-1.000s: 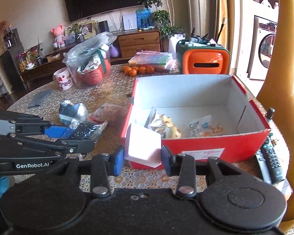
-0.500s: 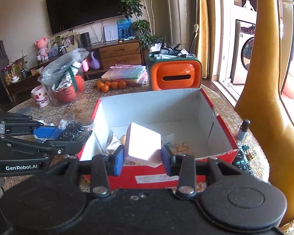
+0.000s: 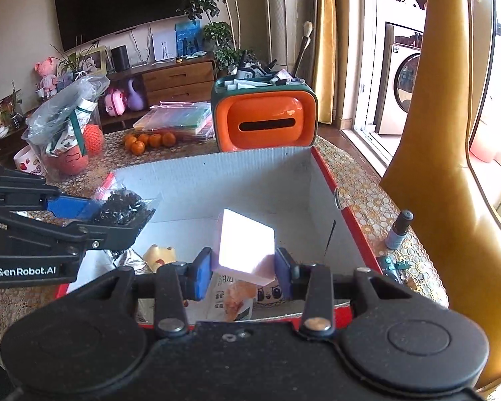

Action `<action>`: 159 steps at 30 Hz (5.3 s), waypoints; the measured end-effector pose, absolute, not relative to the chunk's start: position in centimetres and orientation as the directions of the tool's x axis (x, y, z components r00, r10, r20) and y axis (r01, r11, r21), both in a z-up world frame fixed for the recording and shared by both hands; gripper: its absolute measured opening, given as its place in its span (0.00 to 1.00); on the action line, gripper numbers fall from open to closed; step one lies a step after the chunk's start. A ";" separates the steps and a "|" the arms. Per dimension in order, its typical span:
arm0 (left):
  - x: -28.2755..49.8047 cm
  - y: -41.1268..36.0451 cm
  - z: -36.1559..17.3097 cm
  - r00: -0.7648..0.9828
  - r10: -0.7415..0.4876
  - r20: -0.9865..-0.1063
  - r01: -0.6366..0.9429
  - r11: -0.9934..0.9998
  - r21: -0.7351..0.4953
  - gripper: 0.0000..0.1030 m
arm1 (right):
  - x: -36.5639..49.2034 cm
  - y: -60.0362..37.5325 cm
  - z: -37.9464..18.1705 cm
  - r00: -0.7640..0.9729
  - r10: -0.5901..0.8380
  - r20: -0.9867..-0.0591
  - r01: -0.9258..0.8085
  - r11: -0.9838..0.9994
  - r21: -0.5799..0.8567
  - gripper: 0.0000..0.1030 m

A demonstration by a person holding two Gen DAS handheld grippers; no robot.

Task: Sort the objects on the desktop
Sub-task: 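Lift and carry the black bag and pink sponge over the red shoebox, then open the left tool to drop the black bag while the right tool drops the sponge, then move both tools back from the shoebox toward the remaining table items, then grasp the white-and-blue wipes pack with the left tool while the right tool grasps the clear bread bag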

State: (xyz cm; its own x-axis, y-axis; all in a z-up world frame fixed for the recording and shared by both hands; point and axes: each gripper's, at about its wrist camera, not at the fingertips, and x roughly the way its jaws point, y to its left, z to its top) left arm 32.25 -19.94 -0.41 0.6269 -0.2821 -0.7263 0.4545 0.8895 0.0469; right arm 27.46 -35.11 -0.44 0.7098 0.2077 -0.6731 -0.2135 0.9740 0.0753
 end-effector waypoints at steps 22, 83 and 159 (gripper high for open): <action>39.2 -23.3 -6.9 0.490 -0.194 -0.850 0.490 0.868 0.084 0.33 | 31.8 -34.9 -5.7 0.626 0.143 -0.766 -0.194 0.981 0.024 0.37; 28.9 -13.5 0.9 0.592 -0.253 -0.765 0.385 0.923 -0.007 0.58 | 24.3 -30.4 0.6 0.663 0.278 -0.695 -0.319 0.945 0.074 0.82; 29.8 11.5 -9.7 0.638 -0.086 -0.765 0.094 0.995 -0.033 1.00 | 32.9 -7.8 -4.8 0.532 0.338 -0.776 -0.472 0.880 0.061 0.91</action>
State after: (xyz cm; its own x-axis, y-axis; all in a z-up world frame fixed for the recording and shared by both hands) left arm 29.82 11.45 -9.73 0.6383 -0.0856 -0.7650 0.0944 0.9950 -0.0325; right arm 32.90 -7.75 -4.75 0.5316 0.3385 -0.7764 -0.4717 0.8797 0.0606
